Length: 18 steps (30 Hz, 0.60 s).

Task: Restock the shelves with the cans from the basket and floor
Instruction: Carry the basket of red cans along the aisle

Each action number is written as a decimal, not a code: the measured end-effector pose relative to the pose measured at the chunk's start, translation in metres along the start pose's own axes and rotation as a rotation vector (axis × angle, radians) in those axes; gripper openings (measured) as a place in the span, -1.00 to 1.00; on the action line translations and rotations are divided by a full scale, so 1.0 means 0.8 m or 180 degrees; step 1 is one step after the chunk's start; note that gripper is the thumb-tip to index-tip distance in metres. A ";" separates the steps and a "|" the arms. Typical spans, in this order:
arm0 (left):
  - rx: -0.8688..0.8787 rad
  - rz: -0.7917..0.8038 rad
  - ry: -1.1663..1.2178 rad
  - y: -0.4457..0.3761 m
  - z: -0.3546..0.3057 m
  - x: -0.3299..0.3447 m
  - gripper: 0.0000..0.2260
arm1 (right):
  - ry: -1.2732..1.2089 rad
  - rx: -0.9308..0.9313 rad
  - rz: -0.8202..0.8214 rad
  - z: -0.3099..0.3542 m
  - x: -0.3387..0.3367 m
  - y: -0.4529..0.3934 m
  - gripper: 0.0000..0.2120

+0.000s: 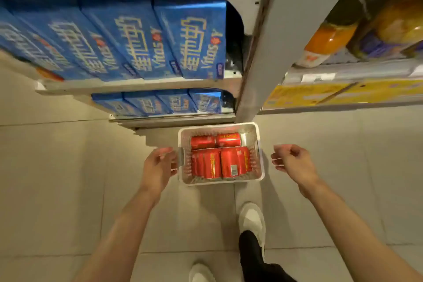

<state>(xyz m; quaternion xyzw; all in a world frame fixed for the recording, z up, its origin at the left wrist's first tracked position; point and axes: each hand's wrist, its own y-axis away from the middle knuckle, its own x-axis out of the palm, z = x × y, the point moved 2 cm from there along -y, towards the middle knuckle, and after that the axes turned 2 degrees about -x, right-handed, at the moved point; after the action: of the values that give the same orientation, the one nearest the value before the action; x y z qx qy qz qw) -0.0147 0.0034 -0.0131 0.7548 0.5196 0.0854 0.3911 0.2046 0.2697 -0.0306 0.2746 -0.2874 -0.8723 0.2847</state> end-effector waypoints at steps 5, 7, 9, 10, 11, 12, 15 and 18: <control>-0.0078 -0.0057 -0.0374 -0.105 0.105 0.033 -0.77 | 0.0355 -0.0099 -0.0169 -0.092 0.048 -0.113 -0.87; -0.0024 -0.0181 -0.0473 -0.130 0.130 0.043 -0.79 | 0.0559 -0.0157 -0.0107 -0.121 0.061 -0.143 -0.79; 0.0218 -0.0418 -0.0601 -0.152 0.143 0.050 -0.93 | 0.0629 -0.0180 0.0059 -0.138 0.074 -0.162 -0.72; 0.0316 -0.0572 -0.0645 -0.163 0.150 0.051 -0.89 | 0.0686 -0.0197 0.0120 -0.146 0.079 -0.167 -0.69; 0.0405 -0.0669 -0.0650 -0.170 0.154 0.051 -0.90 | 0.0697 -0.0256 0.0136 -0.152 0.084 -0.170 -0.68; 0.0463 -0.0717 -0.0635 -0.176 0.157 0.051 -0.92 | 0.0688 -0.0333 0.0158 -0.156 0.088 -0.171 -0.68; 0.0460 -0.0586 -0.0854 -0.188 0.163 0.053 -0.82 | 0.0597 -0.0330 0.0213 -0.161 0.099 -0.171 -0.64; 0.0253 -0.0348 -0.1016 -0.194 0.171 0.059 -0.67 | 0.0428 -0.0264 0.0198 -0.161 0.108 -0.169 -0.62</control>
<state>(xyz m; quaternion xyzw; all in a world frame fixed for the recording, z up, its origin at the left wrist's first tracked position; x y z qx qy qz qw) -0.0316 -0.0008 -0.2241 0.7443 0.4941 -0.0775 0.4426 0.1821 0.2600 -0.2351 0.3114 -0.2396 -0.8539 0.3413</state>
